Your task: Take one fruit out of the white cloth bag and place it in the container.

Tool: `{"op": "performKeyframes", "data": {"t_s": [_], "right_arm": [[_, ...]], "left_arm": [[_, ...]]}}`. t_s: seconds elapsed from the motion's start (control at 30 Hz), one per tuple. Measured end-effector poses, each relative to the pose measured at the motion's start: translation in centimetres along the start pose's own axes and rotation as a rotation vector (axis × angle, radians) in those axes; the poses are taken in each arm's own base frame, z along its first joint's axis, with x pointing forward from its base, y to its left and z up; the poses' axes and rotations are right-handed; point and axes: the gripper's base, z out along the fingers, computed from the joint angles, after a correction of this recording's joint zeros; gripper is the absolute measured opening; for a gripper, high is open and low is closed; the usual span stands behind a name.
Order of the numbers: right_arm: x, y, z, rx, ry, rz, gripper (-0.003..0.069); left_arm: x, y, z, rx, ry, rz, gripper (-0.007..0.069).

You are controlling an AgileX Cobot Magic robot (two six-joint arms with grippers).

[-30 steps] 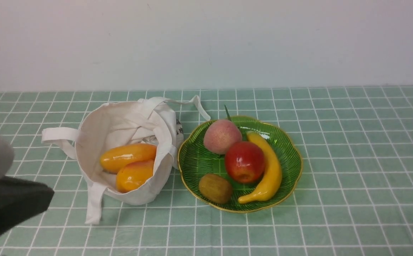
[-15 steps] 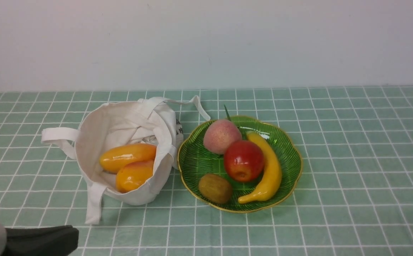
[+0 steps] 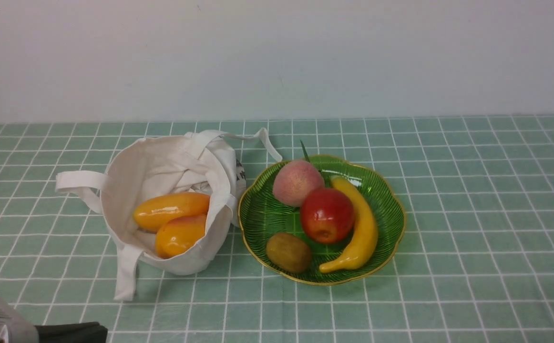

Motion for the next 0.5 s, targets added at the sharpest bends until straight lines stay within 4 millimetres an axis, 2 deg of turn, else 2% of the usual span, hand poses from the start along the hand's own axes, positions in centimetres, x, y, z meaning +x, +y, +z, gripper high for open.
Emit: {"op": "performKeyframes", "data": {"t_s": [0.1,0.2,0.27,0.3,0.33,0.5], "right_arm": [[0.0,0.0,0.0,0.000,0.000,0.000,-0.0012],[0.0,0.0,0.0,0.000,0.000,0.000,-0.0012],[0.0,0.0,0.0,0.000,0.000,0.000,-0.0012],[0.0,0.0,0.0,0.000,0.000,0.000,-0.0012],[0.0,0.0,0.0,0.000,0.000,0.000,-0.0012],[0.0,0.0,0.0,0.000,0.000,0.000,-0.0012]], "left_arm": [[0.1,0.3,0.1,-0.026,-0.065,0.007,-0.0008],[1.1,1.1,-0.3,-0.099,-0.190,0.017,-0.0008],[2.9,1.9,-0.5,-0.188,-0.239,-0.012,-0.0008],[3.1,1.9,-0.4,-0.188,-0.242,-0.014,-0.0008],[5.2,2.6,-0.2,-0.269,-0.263,-0.044,-0.0008],[9.8,4.1,1.2,-0.436,-0.293,-0.103,-0.0008]]}}
